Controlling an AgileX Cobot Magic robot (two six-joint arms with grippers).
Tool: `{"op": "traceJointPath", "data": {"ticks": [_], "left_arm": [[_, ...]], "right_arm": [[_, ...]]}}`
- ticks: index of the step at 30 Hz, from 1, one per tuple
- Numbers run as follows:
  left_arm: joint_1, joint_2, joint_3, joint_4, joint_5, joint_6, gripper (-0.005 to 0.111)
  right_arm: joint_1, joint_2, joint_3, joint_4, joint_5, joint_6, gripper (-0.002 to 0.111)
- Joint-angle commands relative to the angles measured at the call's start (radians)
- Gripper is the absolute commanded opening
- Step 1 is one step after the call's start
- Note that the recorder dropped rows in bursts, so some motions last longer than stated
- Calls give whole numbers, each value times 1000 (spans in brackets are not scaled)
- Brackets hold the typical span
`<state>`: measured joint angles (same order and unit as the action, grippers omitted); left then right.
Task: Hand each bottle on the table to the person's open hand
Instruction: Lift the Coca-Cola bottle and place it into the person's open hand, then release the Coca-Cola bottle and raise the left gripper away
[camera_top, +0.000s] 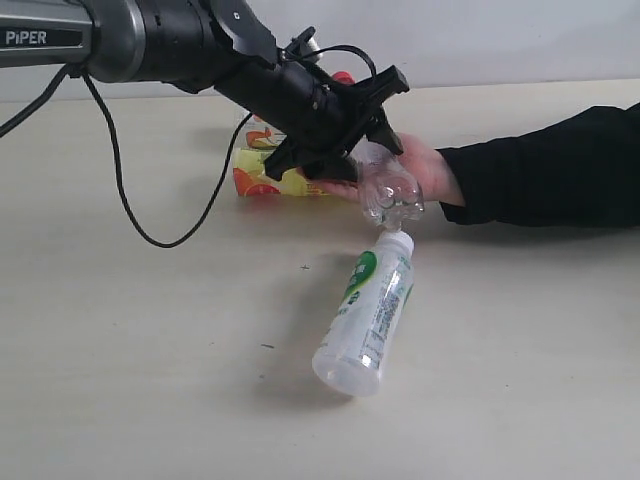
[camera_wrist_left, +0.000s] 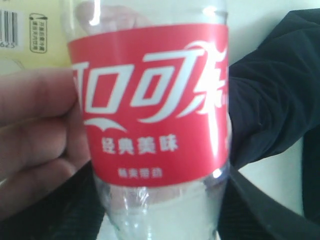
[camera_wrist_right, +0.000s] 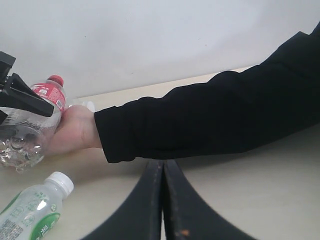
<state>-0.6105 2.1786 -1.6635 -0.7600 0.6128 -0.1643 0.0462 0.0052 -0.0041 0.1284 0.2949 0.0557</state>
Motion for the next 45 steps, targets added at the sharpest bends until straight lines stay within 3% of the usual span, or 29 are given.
{"op": "traceJointPath", "data": {"ticks": [1, 5, 17, 23, 29, 40, 43, 45], "left_arm": [[4, -3, 0, -10, -15, 7, 67], [4, -3, 0, -10, -15, 7, 78], [23, -23, 0, -7, -1, 39, 78], [67, -60, 0, 26, 89, 65, 78], [112, -96, 0, 45, 200, 178, 78], [122, -173, 0, 84, 349, 435, 78], [122, -194, 7, 104, 363, 449, 73], [122, -210, 20, 114, 363, 454, 62]], "right_arm": [[0, -5, 4, -4, -8, -2, 0], [0, -5, 4, -4, -8, -2, 0], [0, -5, 4, -4, -8, -2, 0], [0, -5, 4, -4, -8, -2, 0], [0, -5, 4, -4, -8, -2, 0], [0, -5, 4, -4, -8, -2, 0], [0, -5, 4, -4, -8, -2, 0], [0, -5, 4, -4, -8, -2, 0]]}}
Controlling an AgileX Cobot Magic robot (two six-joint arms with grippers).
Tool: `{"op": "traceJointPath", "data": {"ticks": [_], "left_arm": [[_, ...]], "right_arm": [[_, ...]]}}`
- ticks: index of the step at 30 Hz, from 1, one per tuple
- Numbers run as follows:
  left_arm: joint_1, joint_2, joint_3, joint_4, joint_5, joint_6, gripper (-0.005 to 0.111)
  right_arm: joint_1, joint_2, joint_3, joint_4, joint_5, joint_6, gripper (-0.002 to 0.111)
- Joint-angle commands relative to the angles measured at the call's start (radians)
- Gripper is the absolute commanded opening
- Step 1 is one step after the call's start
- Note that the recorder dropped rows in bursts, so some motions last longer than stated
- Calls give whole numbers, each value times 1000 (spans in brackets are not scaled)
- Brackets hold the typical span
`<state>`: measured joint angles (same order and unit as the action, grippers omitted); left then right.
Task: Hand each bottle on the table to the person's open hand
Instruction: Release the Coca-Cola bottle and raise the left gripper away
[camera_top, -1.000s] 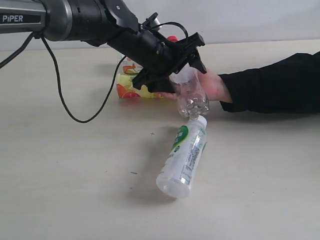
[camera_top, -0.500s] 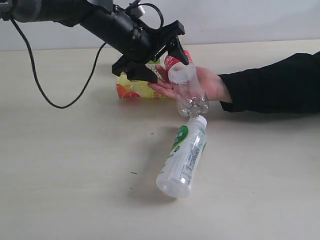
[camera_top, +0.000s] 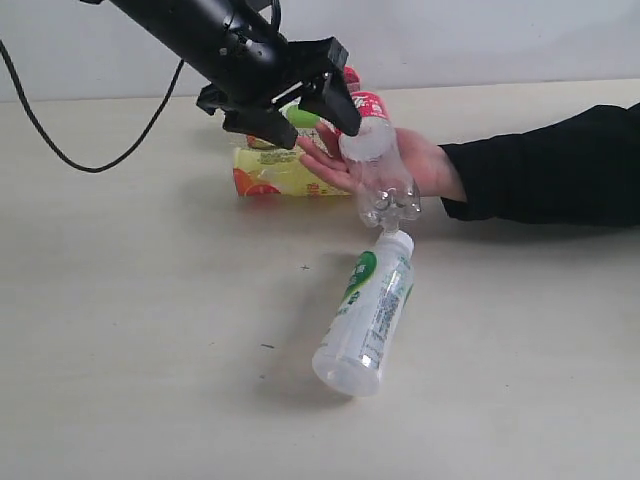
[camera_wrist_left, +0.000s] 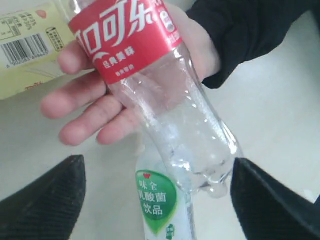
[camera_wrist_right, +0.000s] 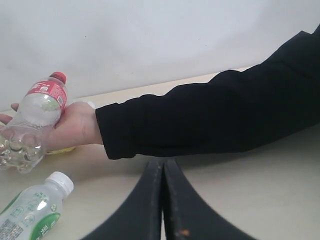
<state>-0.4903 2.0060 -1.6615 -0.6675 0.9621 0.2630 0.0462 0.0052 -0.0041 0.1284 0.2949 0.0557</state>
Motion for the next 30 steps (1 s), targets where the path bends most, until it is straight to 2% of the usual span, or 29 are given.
{"op": "traceJointPath", "data": {"ticks": [1, 4, 8, 16, 24, 30], "left_arm": [[2, -44, 24, 25, 14, 29, 57], [2, -66, 50, 32, 19, 32, 35], [2, -93, 102, 30, 21, 36, -1], [2, -172, 249, 30, -34, 51, 0], [-1, -322, 408, 32, -97, 69, 0], [-51, -446, 497, 106, -151, 57, 0]], "right_arm": [[0, -5, 4, -4, -8, -2, 0], [0, -5, 4, -4, -8, -2, 0], [0, -5, 4, -4, -8, -2, 0], [0, -5, 4, -4, -8, -2, 0], [0, -5, 4, -4, -8, -2, 0], [0, -5, 4, -4, -8, -2, 0]]}}
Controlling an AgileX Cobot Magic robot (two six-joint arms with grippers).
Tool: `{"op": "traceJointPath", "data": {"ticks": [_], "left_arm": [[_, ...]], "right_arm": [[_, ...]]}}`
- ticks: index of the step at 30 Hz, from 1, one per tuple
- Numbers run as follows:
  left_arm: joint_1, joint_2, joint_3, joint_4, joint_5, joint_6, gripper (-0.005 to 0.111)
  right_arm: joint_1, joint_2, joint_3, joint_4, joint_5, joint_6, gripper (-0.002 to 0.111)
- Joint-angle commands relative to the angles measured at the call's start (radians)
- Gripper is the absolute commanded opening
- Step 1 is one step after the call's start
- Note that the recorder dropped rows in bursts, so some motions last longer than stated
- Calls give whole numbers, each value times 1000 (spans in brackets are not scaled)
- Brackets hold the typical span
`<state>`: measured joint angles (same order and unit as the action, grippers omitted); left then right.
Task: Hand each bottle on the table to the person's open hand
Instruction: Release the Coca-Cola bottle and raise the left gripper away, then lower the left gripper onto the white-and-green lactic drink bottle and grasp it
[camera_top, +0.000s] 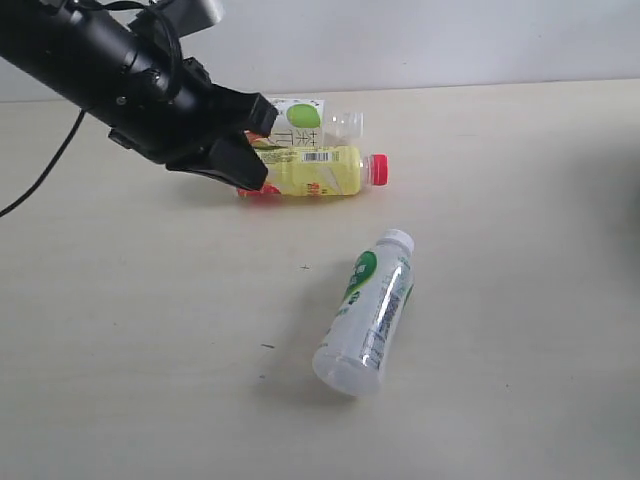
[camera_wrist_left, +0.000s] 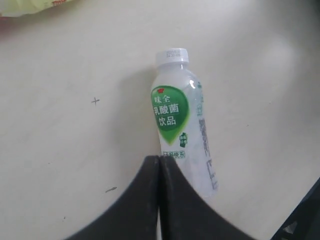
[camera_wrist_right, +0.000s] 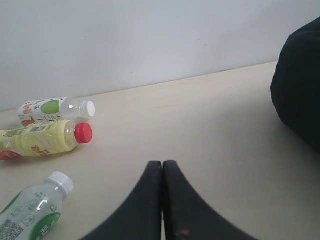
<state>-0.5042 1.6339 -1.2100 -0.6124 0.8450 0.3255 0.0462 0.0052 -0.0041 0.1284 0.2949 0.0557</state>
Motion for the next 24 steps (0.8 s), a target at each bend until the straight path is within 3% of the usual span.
{"op": "traceJointPath", "data": {"ticks": [1, 7, 13, 20, 24], "left_arm": [[-55, -85, 51, 79, -31, -29, 0], [-181, -99, 53, 180, 47, -161, 0], [-324, -95, 53, 462, 38, -461, 0], [-409, -45, 23, 606, 48, -647, 0], [-435, 31, -38, 626, 50, -667, 0]], "right_arm": [[0, -5, 4, -4, -8, -2, 0], [0, -5, 4, -4, -8, -2, 0], [0, -5, 4, -4, -8, -2, 0], [0, -5, 4, -4, -8, -2, 0], [0, -5, 4, -4, -8, -2, 0]]}}
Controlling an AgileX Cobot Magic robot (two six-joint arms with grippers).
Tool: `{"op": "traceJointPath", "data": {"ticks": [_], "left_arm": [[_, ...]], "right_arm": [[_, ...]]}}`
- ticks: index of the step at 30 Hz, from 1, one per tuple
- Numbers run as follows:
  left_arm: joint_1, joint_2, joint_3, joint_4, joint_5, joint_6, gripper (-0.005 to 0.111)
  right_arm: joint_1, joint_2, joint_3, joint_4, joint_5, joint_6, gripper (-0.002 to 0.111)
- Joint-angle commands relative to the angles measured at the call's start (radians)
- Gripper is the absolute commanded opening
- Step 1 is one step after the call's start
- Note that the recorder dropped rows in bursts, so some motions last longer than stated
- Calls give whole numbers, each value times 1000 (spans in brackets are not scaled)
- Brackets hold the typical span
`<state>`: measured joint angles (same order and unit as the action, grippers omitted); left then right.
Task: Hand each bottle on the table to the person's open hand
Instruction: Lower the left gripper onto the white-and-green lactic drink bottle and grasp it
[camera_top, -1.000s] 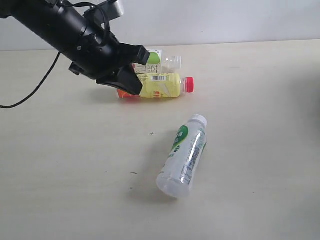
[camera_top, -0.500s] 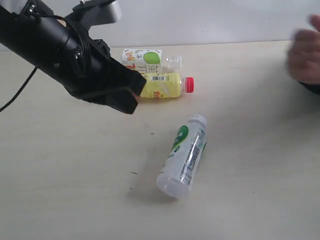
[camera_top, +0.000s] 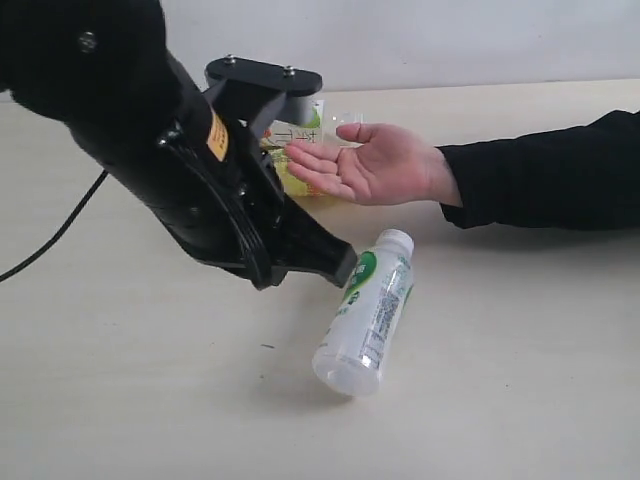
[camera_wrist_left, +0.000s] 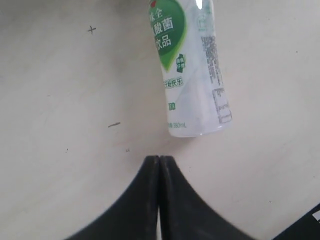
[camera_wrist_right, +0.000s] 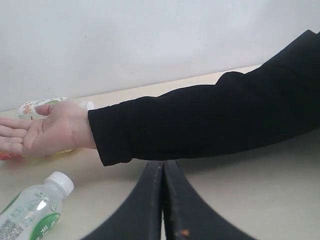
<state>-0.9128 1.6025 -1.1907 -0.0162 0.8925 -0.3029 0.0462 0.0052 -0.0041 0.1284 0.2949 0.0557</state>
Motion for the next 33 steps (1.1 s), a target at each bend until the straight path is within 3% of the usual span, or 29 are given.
{"op": "traceJointPath", "data": {"ticks": [1, 6, 9, 14, 17, 22, 25, 33], "left_arm": [[-35, 90, -80, 30, 3, -39, 0], [-94, 217, -183, 131, 62, -58, 0], [-125, 274, -238, 266, 128, -183, 0], [-133, 306, -272, 251, 46, -215, 4], [-133, 313, -275, 196, -26, -215, 24], [-133, 331, -275, 188, -54, -205, 73], [-133, 356, -275, 188, -54, -181, 94], [-133, 420, -275, 204, -70, -173, 97]], "right_arm": [[0, -5, 4, -4, -8, -2, 0], [0, -5, 4, -4, -8, -2, 0], [0, -5, 4, -4, -8, -2, 0], [0, -5, 4, -4, -8, -2, 0], [0, -5, 4, -4, -8, -2, 0], [0, -5, 4, -4, -8, -2, 0], [0, -5, 4, -4, -8, -2, 0], [0, -5, 4, -4, -8, -2, 0]]}}
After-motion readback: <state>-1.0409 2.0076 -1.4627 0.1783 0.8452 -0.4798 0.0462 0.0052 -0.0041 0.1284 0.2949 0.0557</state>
